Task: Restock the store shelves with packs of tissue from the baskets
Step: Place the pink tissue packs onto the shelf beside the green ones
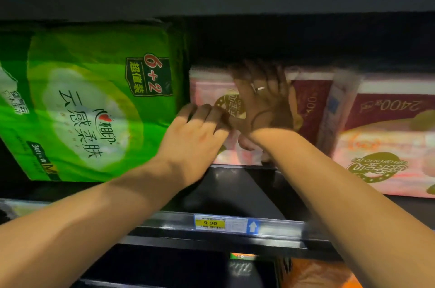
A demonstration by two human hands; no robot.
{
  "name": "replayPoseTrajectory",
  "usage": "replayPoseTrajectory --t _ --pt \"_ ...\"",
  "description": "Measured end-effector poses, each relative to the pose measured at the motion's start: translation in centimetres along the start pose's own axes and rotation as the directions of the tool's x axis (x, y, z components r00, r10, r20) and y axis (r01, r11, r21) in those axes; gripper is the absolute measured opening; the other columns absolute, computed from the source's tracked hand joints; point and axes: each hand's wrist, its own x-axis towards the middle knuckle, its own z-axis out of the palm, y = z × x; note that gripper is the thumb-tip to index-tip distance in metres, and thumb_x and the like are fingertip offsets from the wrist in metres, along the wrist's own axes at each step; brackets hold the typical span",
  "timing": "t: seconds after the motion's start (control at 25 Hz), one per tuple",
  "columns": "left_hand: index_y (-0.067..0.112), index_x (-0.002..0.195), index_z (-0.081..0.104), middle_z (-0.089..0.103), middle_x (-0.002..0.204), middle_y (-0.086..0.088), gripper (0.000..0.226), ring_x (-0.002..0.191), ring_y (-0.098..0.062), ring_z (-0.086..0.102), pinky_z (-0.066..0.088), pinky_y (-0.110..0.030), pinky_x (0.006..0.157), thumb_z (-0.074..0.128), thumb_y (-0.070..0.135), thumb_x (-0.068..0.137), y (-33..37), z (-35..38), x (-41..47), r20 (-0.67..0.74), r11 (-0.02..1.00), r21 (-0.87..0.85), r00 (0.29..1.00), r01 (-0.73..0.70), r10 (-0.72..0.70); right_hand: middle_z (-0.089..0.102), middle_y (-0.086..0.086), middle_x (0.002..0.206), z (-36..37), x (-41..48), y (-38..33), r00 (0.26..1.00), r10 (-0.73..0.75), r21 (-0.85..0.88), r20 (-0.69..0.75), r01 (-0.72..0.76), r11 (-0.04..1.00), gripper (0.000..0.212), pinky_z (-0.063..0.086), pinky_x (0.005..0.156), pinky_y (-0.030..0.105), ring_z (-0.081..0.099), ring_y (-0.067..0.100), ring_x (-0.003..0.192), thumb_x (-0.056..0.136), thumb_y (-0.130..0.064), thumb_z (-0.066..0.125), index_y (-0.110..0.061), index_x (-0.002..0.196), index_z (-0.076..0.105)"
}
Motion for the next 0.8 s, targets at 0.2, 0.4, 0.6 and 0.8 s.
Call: replayPoseTrajectory --t 0.2,0.4,0.6,0.8 --pt "0.020 0.125 0.059 0.045 0.143 -0.021 0.054 0.133 -0.041 0.038 0.030 -0.053 0.106 0.074 0.026 0.073 1.4 3.2 0.8 -0.051 0.995 -0.025 0.994 0.092 -0.093 0.001 0.016 0.161 -0.3 -3.9 3.4 0.992 0.017 -0.117 0.123 -0.003 0.993 0.098 0.001 0.116 0.056 -0.001 0.039 0.147 0.079 -0.065 0.060 -0.035 0.153 0.004" --pt "0.015 0.137 0.046 0.032 0.151 -0.022 0.074 0.136 -0.045 0.032 0.037 -0.062 0.099 0.065 0.027 0.067 2.9 4.4 2.0 -0.005 0.995 -0.001 0.995 0.103 -0.103 0.017 0.017 0.159 2.3 -6.6 4.9 0.988 0.019 -0.297 0.156 0.028 0.954 0.117 0.020 0.107 0.070 0.015 0.048 0.142 0.050 -0.049 0.083 -0.032 0.151 0.028" --pt "0.009 0.133 0.050 0.056 0.123 -0.019 0.050 0.101 -0.038 0.056 0.050 -0.046 0.067 0.035 0.019 0.087 2.5 6.4 3.4 -0.039 0.996 0.017 0.995 0.092 -0.092 0.059 0.022 0.114 3.9 -5.5 4.8 0.999 0.011 -0.325 0.039 0.002 0.946 0.055 0.047 0.070 0.050 0.041 0.038 0.102 0.070 -0.035 0.056 -0.017 0.122 0.048" --pt "0.011 0.127 0.055 0.057 0.102 -0.019 0.043 0.083 -0.036 0.054 0.047 -0.041 0.060 0.047 0.024 0.087 2.8 7.6 3.6 -0.077 0.994 -0.008 0.991 0.107 -0.107 0.060 0.022 0.087 3.7 -5.5 4.5 0.993 -0.017 -0.283 0.119 0.051 0.958 0.041 0.049 0.065 0.048 0.057 0.040 0.080 0.060 -0.026 0.072 -0.009 0.096 0.062"
